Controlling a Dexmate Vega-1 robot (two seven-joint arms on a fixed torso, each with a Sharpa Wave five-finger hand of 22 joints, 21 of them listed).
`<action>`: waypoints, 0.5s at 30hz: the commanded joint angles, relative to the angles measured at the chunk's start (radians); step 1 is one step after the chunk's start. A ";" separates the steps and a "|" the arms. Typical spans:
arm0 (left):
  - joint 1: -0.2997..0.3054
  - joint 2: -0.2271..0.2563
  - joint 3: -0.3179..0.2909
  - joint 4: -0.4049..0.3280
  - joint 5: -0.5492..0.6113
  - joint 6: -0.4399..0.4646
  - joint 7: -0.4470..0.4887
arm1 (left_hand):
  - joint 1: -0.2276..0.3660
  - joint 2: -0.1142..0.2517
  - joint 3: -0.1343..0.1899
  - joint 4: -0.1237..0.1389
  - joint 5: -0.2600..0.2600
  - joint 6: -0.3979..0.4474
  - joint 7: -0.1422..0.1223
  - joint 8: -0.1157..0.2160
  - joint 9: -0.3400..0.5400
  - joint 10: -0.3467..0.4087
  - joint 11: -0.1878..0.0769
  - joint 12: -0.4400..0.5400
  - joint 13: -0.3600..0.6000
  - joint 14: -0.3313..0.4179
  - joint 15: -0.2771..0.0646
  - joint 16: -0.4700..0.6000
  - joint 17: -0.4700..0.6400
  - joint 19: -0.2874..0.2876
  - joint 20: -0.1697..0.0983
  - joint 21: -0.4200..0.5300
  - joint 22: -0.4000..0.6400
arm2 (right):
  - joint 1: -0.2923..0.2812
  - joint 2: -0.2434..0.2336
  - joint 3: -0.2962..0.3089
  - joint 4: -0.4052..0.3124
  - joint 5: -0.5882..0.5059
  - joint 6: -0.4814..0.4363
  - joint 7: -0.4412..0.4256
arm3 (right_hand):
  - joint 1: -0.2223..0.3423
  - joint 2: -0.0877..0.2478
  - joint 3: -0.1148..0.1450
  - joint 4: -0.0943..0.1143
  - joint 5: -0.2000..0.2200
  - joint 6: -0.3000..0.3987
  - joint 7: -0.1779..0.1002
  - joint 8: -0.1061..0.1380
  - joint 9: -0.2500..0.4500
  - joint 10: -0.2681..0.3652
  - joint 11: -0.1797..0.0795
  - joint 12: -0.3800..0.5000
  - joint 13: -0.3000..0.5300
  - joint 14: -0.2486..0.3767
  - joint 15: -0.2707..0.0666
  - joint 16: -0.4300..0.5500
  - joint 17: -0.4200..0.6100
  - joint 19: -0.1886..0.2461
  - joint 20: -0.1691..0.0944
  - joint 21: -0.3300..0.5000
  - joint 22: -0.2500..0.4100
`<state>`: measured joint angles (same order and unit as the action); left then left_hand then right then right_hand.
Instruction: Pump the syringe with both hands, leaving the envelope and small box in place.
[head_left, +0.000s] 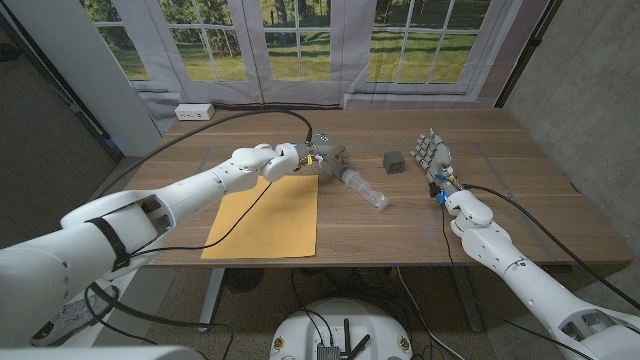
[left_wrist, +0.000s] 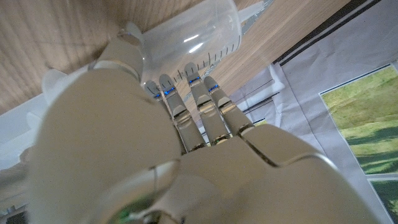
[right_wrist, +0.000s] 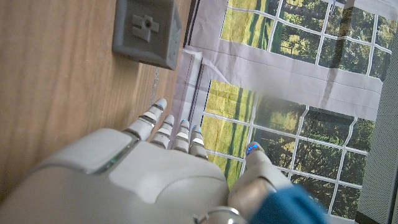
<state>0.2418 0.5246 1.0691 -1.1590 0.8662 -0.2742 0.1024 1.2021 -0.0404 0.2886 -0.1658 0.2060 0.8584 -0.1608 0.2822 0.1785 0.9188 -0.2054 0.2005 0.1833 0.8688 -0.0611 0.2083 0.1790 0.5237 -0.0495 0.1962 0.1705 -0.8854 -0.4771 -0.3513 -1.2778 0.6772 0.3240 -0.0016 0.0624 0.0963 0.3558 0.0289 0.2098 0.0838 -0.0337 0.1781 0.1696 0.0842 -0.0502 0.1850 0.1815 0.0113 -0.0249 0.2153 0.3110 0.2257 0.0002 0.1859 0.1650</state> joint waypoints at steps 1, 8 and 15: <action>-0.009 0.005 0.003 0.008 -0.016 -0.021 0.006 | 0.024 0.037 0.001 0.000 0.005 0.085 0.007 0.002 0.006 0.058 -0.003 0.012 0.006 0.106 -0.181 0.009 0.007 0.023 -0.154 0.006 0.004 | 0.003 0.002 0.000 0.001 0.000 0.002 0.001 | -0.005 0.026 0.002 -0.003 -0.002 0.007 -0.005 0.009 0.005 0.001 -0.004 0.004 0.004 0.001 -0.002 0.006 0.000 0.004 0.006 0.004 0.004; -0.002 0.023 -0.016 -0.017 -0.031 -0.022 0.011 | 0.038 0.059 0.003 0.000 0.005 0.141 0.025 -0.002 0.008 0.123 -0.002 0.013 0.007 0.164 -0.182 0.013 0.009 0.049 -0.155 0.008 0.005 | 0.005 -0.001 -0.001 -0.003 -0.002 0.001 0.002 | -0.005 0.027 0.002 -0.004 -0.002 0.008 -0.005 0.009 0.005 0.001 -0.004 0.004 0.004 0.000 -0.002 0.006 0.000 0.004 0.005 0.004 0.004; 0.007 0.049 -0.045 -0.064 -0.037 -0.013 0.004 | 0.041 0.070 0.002 0.001 0.004 0.161 0.030 -0.005 0.009 0.149 -0.001 0.013 0.008 0.190 -0.183 0.015 0.009 0.062 -0.156 0.009 0.005 | 0.004 -0.008 -0.002 -0.016 -0.009 -0.003 -0.004 | -0.006 0.027 0.002 -0.004 -0.002 0.009 -0.007 0.009 0.005 0.001 -0.004 0.004 0.003 0.000 -0.003 0.006 -0.001 0.004 0.006 0.004 0.004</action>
<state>0.2367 0.5307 1.0694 -1.1563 0.8449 -0.2952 0.1060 1.2014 -0.0397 0.2837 -0.1683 0.2069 0.9118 -0.1392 0.2821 0.1794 0.9991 -0.1605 0.2082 0.1834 0.9435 -0.0294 0.2197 0.1846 0.5770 -0.0534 0.1973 0.1704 -0.8829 -0.4780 -0.3511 -1.2821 0.6775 0.3244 -0.0014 0.0624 0.0963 0.3558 0.0289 0.2098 0.0838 -0.0337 0.1781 0.1696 0.0841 -0.0502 0.1850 0.1815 0.0112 -0.0250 0.2153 0.3111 0.2257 0.0002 0.1859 0.1651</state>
